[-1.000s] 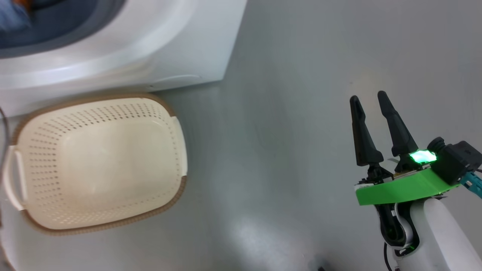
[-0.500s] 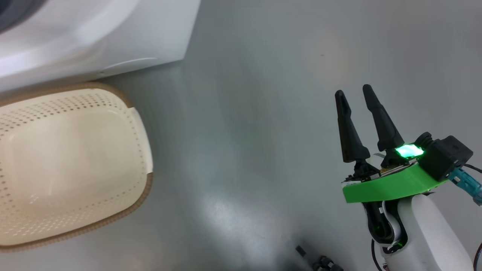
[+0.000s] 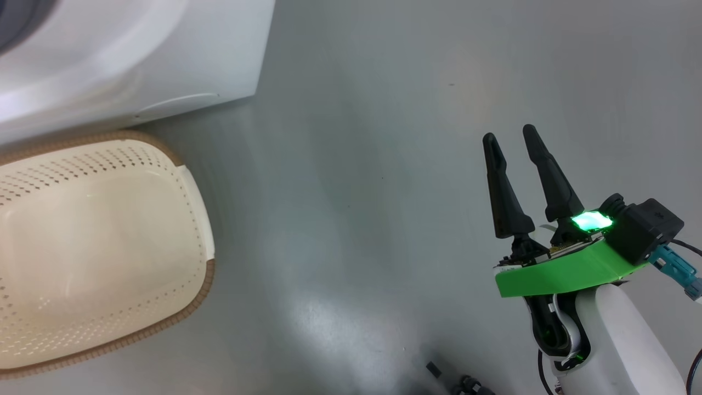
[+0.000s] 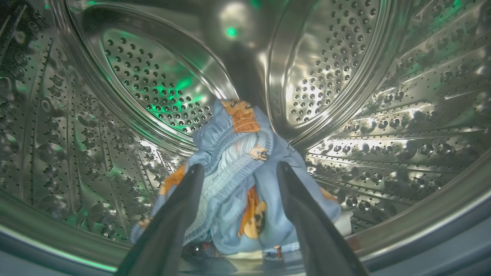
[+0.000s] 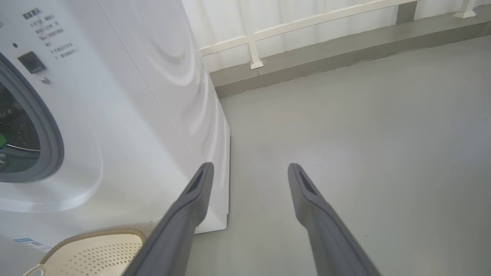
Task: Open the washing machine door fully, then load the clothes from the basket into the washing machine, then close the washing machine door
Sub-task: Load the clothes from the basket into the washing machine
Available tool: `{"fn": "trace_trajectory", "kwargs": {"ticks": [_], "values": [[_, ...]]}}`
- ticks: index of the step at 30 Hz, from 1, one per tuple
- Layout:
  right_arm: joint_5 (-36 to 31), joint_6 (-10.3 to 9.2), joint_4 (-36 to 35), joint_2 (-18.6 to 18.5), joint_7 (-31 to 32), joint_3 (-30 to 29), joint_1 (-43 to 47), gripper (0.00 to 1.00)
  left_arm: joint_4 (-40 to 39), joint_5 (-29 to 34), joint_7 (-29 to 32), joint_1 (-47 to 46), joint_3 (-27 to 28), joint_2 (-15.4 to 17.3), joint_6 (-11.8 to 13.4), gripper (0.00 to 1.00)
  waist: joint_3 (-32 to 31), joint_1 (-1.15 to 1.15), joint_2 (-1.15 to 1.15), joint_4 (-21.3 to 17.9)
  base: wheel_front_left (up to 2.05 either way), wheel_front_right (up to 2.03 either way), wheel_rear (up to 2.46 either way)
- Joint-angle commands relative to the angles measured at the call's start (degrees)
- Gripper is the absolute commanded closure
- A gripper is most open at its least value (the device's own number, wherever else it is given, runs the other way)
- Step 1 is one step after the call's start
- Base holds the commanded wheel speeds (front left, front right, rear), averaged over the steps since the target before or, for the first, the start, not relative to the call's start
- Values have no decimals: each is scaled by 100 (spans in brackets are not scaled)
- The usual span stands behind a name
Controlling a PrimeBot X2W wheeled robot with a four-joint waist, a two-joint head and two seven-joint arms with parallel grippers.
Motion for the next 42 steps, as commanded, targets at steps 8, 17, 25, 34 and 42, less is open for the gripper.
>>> {"fn": "trace_trajectory", "kwargs": {"ticks": [8, 17, 25, 34, 42], "values": [[-10, 25, -70, -99, -45, 96, 58, 0, -331, -155, -29, 396, 94, 61, -88, 0, -299, 0, 0, 160, 0, 0, 0], [-29, 25, -43, -272, -45, 6, 83, 0, -1120, -349, -29, 1380, 389, -379, -176, 0, -700, 0, 0, 357, 0, 0, 0], [-39, 25, 18, -390, -45, -46, 171, 0, -1787, -286, -29, 2408, 521, -774, -275, 0, -1112, 0, 0, 512, 0, 0, 0], [-25, 25, 159, -614, -45, -135, 435, 0, -2368, -383, -29, 3595, 435, -1274, -426, 0, -1728, 0, 0, 789, 0, 0, 0], [22, 25, 240, -787, -45, -171, 740, 0, -2905, -349, -29, 4560, 459, -1535, -444, 0, -2195, 0, 0, 1000, 0, 0, 0]]}}
